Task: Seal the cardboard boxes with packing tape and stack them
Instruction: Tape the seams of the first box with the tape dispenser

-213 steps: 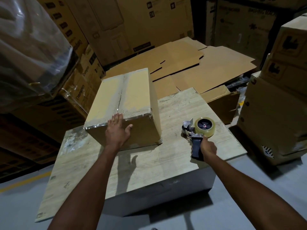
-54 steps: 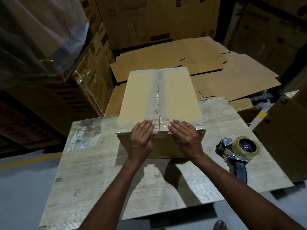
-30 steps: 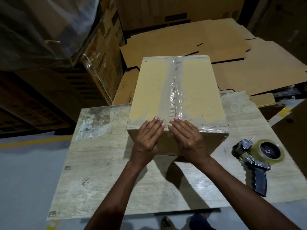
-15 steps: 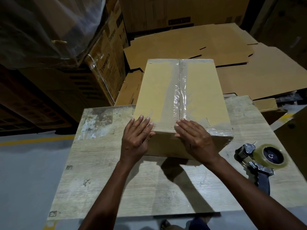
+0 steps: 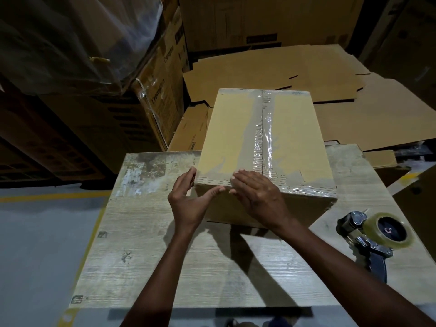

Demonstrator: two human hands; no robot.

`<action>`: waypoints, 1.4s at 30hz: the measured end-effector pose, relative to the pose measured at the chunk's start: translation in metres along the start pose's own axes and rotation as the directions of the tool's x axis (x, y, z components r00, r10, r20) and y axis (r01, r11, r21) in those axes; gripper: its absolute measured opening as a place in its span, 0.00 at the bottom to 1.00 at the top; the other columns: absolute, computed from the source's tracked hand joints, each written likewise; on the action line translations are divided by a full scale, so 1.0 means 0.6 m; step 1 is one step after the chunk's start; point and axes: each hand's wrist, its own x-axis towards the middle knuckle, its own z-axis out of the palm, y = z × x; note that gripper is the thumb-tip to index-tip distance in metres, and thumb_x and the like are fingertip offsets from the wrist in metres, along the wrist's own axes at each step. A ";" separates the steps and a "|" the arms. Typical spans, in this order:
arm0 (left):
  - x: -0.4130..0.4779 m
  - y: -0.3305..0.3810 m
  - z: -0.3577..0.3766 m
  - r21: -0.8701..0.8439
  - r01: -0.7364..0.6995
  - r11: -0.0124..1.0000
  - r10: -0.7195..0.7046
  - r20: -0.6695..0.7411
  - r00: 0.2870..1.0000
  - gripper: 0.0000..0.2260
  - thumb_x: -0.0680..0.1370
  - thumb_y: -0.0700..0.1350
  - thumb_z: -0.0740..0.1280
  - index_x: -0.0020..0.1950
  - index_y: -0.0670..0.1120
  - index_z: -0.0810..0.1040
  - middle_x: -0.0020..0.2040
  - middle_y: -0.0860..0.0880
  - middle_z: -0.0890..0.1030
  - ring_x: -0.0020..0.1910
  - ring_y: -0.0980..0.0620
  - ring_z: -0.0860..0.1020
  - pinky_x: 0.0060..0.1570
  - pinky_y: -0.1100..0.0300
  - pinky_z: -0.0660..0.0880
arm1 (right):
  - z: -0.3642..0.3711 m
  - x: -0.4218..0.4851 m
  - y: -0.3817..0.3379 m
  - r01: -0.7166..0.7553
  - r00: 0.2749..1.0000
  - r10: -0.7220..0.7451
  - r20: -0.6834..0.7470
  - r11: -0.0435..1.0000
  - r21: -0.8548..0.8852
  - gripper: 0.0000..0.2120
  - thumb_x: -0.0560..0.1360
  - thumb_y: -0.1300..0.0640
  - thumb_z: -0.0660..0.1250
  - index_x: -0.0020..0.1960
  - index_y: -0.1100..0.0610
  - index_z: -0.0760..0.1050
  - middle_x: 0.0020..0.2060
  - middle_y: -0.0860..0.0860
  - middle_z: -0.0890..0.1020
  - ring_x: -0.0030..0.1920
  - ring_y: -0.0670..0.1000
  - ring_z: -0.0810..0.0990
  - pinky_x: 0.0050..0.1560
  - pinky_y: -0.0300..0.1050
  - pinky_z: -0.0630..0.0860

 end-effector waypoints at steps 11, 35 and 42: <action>0.018 -0.007 -0.032 -0.330 0.366 0.870 -0.324 0.177 0.930 0.23 0.69 0.36 0.80 0.63 0.42 0.83 0.57 0.50 0.85 0.59 0.56 0.83 0.60 0.57 0.80 | -0.016 0.000 0.014 -0.039 0.996 0.030 0.079 0.993 0.115 0.18 0.73 0.61 0.79 0.63 0.57 0.84 0.63 0.54 0.84 0.65 0.54 0.82 0.67 0.56 0.78; -0.043 -0.001 0.027 0.008 0.049 0.999 -0.045 -0.266 0.963 0.11 0.77 0.36 0.74 0.59 0.38 0.84 0.48 0.59 0.82 0.47 0.71 0.80 0.49 0.75 0.74 | -0.013 -0.055 0.036 0.083 0.988 -0.099 -0.118 0.988 -0.133 0.15 0.80 0.62 0.71 0.66 0.62 0.81 0.65 0.57 0.82 0.67 0.56 0.80 0.69 0.55 0.75; -0.058 -0.006 0.053 0.142 -0.049 0.989 0.097 -0.354 0.930 0.10 0.77 0.34 0.73 0.59 0.34 0.84 0.49 0.40 0.87 0.46 0.52 0.85 0.48 0.69 0.77 | -0.007 -0.056 0.036 0.079 0.987 -0.095 -0.129 0.989 -0.126 0.15 0.80 0.62 0.71 0.66 0.61 0.81 0.65 0.57 0.82 0.68 0.56 0.80 0.71 0.54 0.74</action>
